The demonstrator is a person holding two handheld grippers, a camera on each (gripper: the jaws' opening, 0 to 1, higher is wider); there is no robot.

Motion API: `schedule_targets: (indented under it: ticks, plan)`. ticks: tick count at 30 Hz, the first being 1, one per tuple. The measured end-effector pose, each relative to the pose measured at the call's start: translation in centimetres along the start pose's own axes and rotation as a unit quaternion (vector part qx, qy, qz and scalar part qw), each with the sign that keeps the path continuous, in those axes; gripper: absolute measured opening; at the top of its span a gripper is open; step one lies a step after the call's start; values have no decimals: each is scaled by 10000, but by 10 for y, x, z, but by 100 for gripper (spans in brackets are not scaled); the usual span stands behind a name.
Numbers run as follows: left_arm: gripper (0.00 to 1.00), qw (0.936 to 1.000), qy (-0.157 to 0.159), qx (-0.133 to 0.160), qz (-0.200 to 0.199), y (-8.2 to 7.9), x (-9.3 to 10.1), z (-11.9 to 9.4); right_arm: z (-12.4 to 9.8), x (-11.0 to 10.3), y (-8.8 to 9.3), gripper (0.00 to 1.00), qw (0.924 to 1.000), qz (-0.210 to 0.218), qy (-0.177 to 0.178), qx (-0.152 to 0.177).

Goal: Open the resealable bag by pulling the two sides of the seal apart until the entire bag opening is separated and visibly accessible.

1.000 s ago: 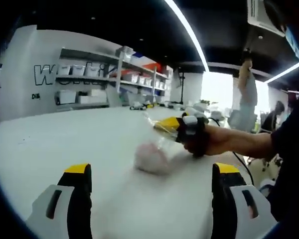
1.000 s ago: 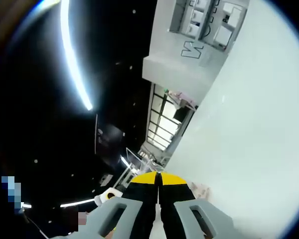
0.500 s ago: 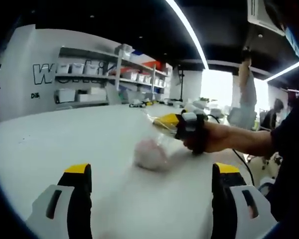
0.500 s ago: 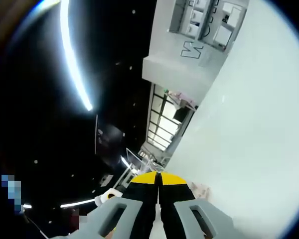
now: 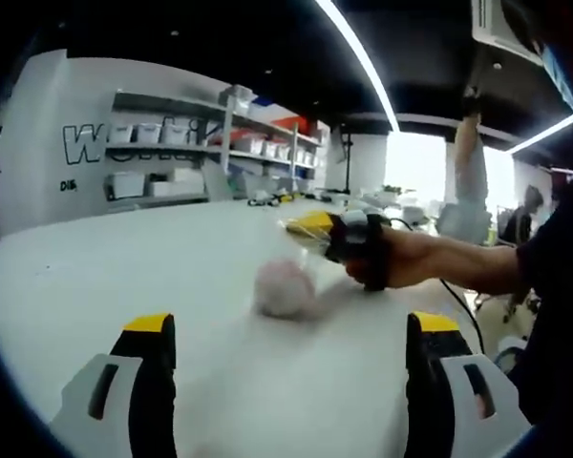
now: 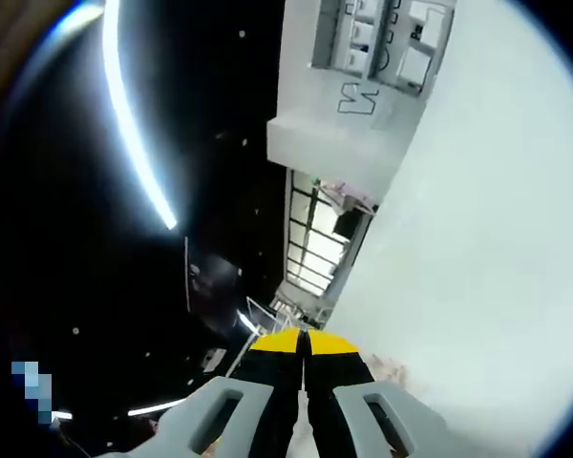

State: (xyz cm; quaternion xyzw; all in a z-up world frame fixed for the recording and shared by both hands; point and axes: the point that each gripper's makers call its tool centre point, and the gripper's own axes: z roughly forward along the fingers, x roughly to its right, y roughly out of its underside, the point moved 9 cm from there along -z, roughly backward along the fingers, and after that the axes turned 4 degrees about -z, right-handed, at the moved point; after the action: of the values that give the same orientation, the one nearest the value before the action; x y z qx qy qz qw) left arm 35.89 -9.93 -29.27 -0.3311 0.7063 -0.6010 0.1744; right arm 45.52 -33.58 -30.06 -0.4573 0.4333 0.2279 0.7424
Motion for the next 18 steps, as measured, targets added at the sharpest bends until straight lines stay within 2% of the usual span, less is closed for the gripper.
schedule_targets:
  ticks: [18]
  plan:
    - [100,9999,0,-56,-99,6,-1,-2,14,8,-13,0,9994,302,-43,182]
